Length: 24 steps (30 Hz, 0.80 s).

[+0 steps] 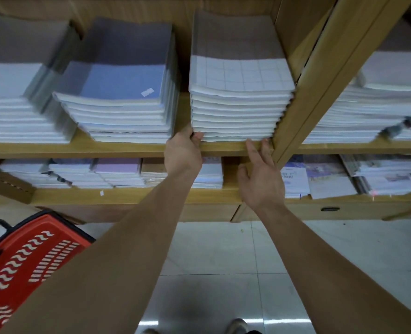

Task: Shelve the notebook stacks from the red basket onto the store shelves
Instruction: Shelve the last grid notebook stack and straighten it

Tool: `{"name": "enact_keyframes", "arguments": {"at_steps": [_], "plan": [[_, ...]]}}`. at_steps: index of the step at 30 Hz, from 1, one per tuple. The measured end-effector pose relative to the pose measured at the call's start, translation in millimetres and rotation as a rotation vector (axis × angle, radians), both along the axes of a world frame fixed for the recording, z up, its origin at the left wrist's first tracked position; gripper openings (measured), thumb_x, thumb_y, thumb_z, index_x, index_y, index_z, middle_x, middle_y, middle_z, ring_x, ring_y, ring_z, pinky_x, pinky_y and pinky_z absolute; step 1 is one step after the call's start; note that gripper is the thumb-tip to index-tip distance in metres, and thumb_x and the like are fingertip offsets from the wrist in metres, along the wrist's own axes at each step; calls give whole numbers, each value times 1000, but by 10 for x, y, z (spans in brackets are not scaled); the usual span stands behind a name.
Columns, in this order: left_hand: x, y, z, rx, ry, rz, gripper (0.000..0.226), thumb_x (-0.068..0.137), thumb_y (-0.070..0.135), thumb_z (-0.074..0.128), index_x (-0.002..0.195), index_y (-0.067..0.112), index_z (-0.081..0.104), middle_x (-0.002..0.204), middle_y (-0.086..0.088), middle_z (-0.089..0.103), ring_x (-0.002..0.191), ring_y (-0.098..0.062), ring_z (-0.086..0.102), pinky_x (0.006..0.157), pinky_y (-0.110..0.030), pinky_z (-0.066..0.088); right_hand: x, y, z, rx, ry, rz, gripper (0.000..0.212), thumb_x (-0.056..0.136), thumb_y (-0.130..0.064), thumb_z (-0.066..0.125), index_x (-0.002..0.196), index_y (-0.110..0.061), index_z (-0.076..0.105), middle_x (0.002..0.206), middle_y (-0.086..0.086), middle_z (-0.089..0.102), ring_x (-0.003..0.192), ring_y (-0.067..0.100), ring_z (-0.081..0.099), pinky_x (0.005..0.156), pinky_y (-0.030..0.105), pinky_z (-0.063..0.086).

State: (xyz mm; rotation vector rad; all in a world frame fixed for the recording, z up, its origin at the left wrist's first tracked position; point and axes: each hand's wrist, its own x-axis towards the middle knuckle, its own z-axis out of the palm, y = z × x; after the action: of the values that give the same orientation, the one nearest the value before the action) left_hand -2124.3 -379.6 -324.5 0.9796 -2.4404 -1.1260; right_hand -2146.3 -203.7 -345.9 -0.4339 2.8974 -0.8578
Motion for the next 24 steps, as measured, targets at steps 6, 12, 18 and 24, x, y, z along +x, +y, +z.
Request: {"name": "enact_keyframes", "arguments": {"at_steps": [6,12,18,24], "plan": [[55,-33,55,95,35,-99,17,104,34,49,106,20,58,96,-1,68,51,-14,70,56,-29,59,7,8,12,20,-26,27,71,102,-34,47,161,-45,8,170,-11,-5,145,29,36,89,41,53],[325,41,215,155,-127,-160,55,86,63,44,138,43,42,122,-1,67,95,-29,72,80,-54,60,42,202,531,-28,-25,156,57,100,-44,53,154,-40,37,164,-10,29,149,21,29,109,47,44],[499,25,927,119,-32,-140,65,97,48,56,153,22,34,140,-4,60,123,-24,60,103,-43,50,-64,68,1332,28,272,206,55,100,-44,57,150,-24,49,150,-3,50,136,27,41,106,40,42],[176,26,1083,41,-24,-199,64,98,30,63,152,25,29,135,-6,62,120,-29,61,99,-46,53,-330,-192,1430,256,481,239,57,97,-53,55,144,-22,54,138,7,50,125,32,46,100,46,40]]}}
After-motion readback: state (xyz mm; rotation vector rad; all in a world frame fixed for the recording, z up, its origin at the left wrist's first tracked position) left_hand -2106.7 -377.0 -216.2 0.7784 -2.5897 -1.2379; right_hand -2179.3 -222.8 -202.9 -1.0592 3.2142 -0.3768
